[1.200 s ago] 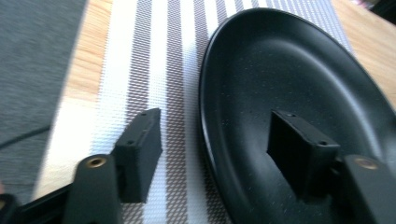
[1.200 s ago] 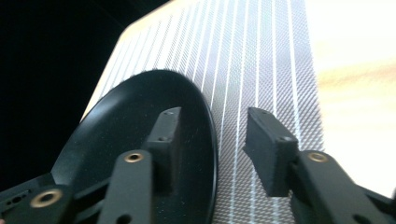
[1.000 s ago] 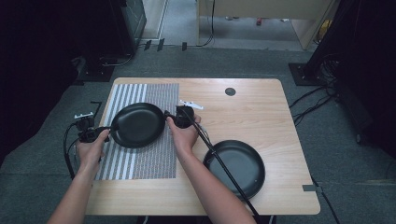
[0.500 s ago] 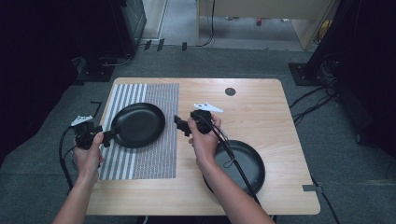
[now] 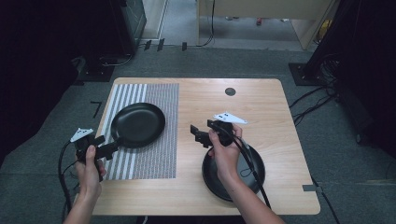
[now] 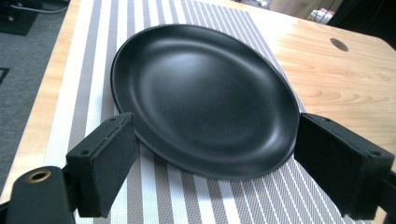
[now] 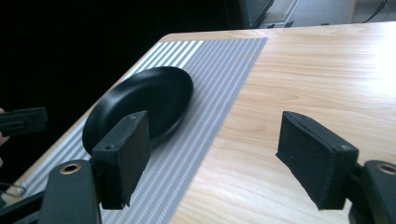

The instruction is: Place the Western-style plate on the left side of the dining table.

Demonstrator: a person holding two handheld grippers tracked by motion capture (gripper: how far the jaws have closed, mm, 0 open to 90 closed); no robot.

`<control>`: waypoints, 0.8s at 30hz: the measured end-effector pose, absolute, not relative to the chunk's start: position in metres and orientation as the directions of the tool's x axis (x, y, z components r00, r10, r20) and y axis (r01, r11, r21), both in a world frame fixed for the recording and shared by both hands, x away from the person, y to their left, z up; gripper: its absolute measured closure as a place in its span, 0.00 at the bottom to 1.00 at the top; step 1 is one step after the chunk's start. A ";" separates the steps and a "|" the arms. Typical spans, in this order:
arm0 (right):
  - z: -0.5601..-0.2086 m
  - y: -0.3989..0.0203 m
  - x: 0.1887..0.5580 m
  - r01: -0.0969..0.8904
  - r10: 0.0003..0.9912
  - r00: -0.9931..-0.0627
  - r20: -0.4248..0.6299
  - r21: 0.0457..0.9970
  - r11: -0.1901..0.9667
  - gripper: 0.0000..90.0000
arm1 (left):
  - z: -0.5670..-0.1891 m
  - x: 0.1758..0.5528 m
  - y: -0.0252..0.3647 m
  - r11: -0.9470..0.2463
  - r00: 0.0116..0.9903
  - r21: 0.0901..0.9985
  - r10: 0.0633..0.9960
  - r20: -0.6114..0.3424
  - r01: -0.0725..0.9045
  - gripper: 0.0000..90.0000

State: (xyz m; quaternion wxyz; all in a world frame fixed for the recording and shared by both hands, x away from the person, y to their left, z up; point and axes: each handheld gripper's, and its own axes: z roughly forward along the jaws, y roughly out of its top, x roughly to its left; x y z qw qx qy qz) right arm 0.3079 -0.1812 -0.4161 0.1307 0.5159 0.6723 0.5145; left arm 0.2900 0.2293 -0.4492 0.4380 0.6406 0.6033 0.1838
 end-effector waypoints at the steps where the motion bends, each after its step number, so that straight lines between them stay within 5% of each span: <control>1: -0.418 -0.191 0.303 0.548 0.842 -0.425 0.333 0.835 -0.054 0.28 | -0.452 0.284 0.227 0.113 0.195 0.783 0.938 -0.288 0.612 0.14; 24: -0.463 -0.293 0.263 0.558 0.915 -0.295 0.276 0.827 -0.070 0.28 | -0.497 0.239 0.218 0.064 0.172 0.786 0.962 -0.212 0.615 0.15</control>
